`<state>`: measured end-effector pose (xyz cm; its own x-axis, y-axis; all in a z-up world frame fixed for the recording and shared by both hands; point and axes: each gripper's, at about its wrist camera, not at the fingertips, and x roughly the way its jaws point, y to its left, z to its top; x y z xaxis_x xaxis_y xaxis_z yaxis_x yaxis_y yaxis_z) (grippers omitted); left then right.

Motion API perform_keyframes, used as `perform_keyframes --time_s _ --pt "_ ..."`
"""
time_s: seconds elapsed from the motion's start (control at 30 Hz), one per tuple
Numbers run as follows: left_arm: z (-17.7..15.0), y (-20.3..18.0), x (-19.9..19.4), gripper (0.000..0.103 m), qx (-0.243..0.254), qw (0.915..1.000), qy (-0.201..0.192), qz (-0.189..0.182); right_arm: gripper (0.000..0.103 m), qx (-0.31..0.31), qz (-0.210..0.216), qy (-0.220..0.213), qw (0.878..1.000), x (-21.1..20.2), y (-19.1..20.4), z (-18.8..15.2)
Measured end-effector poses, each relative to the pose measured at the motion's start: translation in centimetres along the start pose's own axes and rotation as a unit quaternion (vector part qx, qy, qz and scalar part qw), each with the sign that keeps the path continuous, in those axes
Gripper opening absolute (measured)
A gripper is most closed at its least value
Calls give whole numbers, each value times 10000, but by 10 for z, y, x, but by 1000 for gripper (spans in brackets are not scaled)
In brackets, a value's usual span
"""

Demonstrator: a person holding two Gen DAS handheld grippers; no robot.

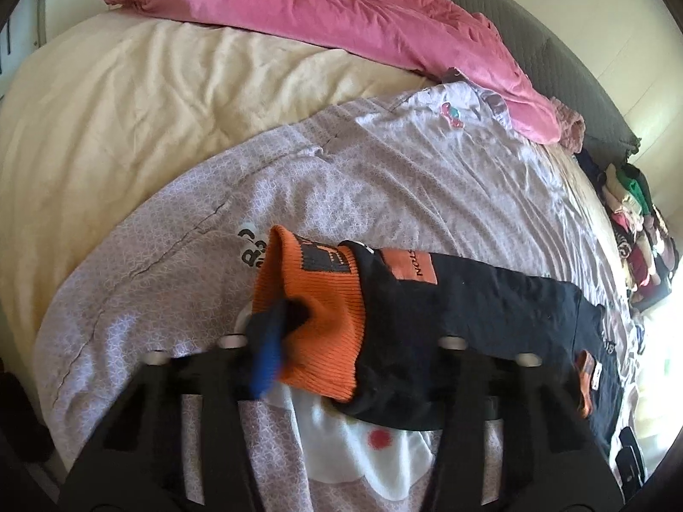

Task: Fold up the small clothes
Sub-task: 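Grasp the other orange cuff with the left tool, then carry the sleeve across the shirt body with the left tool and release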

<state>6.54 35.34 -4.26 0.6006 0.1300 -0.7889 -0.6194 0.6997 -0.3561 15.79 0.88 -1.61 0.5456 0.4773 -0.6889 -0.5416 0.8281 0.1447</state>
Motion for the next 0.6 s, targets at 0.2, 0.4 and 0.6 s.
perform_keyframes --time_s 0.2,0.4,0.6 --pt "-1 -22 -10 6 515 9983 -193 -213 92 138 -57 -1 9999 -7 -12 -6" --pt "-8 -52 -35 5 996 9914 -502 -691 92 331 -157 -65 9993 -17 -27 -8" --pt "-23 -95 -57 5 1340 9803 -643 -1297 92 502 -326 -215 9980 -37 -46 -7"
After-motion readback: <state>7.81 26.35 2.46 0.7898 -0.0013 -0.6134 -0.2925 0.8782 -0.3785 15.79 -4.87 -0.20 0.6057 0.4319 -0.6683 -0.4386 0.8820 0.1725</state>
